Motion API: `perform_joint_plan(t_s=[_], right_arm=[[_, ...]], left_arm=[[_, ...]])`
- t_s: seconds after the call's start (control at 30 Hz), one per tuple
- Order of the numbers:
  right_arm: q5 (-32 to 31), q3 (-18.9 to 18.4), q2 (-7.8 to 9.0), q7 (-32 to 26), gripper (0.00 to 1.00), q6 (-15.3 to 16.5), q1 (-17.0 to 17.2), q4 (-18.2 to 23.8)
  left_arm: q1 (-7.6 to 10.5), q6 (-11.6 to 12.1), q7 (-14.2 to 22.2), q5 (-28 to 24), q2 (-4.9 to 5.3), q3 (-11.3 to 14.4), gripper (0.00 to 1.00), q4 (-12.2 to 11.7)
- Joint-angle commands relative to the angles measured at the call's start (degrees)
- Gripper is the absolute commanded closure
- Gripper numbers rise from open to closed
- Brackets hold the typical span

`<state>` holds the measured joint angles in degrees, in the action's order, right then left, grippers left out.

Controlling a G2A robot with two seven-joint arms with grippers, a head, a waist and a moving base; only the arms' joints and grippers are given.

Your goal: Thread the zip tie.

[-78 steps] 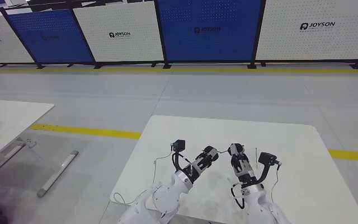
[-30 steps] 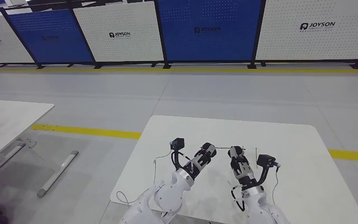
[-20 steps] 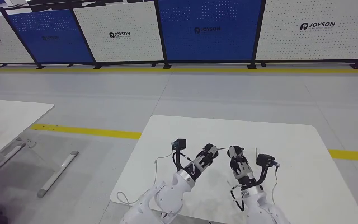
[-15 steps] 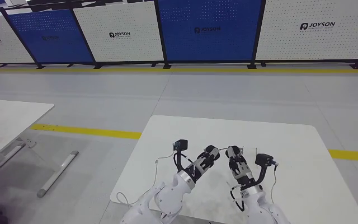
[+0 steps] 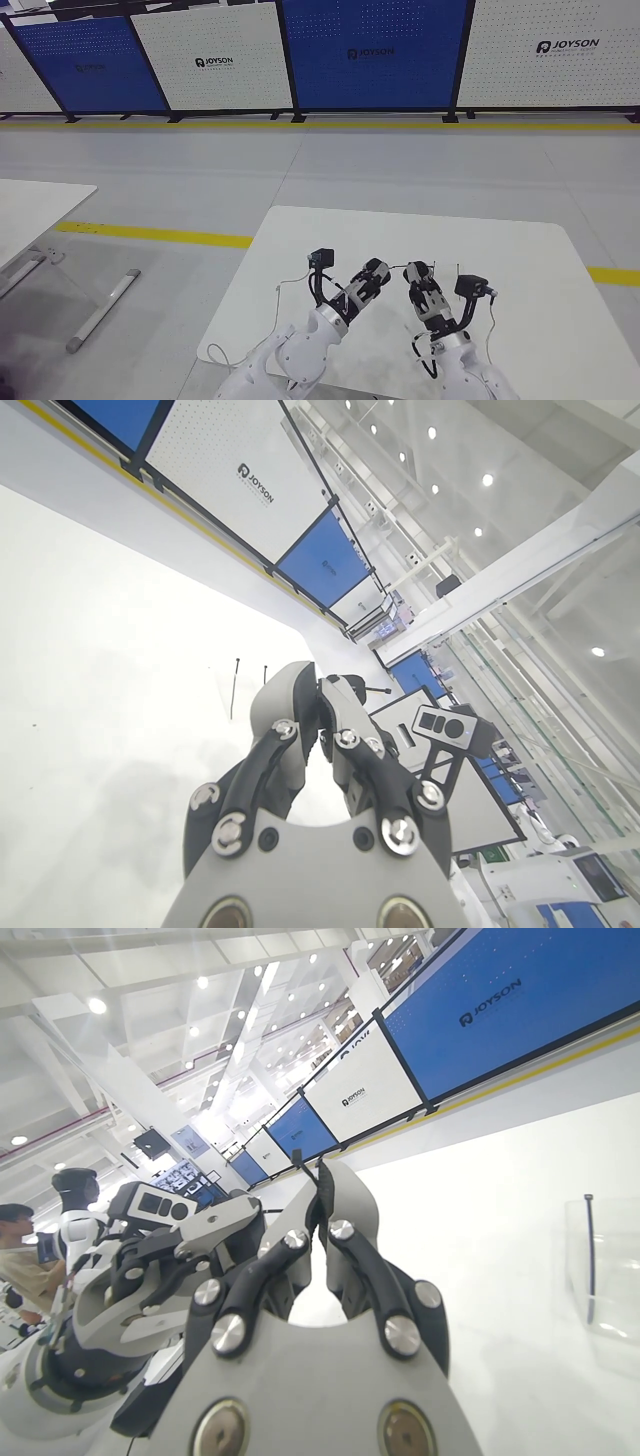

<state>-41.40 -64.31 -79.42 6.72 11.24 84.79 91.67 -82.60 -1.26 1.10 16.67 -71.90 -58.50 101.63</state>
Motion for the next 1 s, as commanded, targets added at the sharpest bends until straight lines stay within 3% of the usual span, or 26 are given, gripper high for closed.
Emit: perform_joint_plan(t_s=[0.0, 0.3, 0.5, 0.53, 0.63, 0.97], right_arm=[[-0.26, -0.02, -0.01, 0.42, 1.00, -0.11, 0.10, 0.19], [-1.72, 0.59, -0.10, 1.21, 1.00, -0.23, 0.32, 0.43], [-2.83, 1.00, -0.13, 1.60, 1.00, 0.04, 0.37, 0.19], [-2.91, 1.04, -0.14, 1.67, 1.00, 0.10, 0.37, 0.16], [-2.84, 1.10, -0.16, 1.86, 1.00, 0.42, 0.35, 0.11], [-2.78, 0.87, -0.11, 1.75, 1.00, 1.41, 0.52, 0.61]], left_arm=[[-0.01, -0.30, -0.13, 0.61, -0.01, 0.04, 0.73, 0.06], [0.29, -1.13, 0.78, 1.39, -0.16, 0.69, 0.71, -0.50], [0.57, -1.67, 0.53, 1.48, -0.31, 0.83, 0.75, -0.78], [0.67, -1.83, 0.49, 1.40, -0.35, 0.85, 0.77, -0.91], [1.01, -2.15, 0.41, 1.13, -0.47, 0.95, 0.99, -1.19], [1.36, -1.78, 0.31, 0.94, -0.72, 1.29, 1.00, -1.39]])
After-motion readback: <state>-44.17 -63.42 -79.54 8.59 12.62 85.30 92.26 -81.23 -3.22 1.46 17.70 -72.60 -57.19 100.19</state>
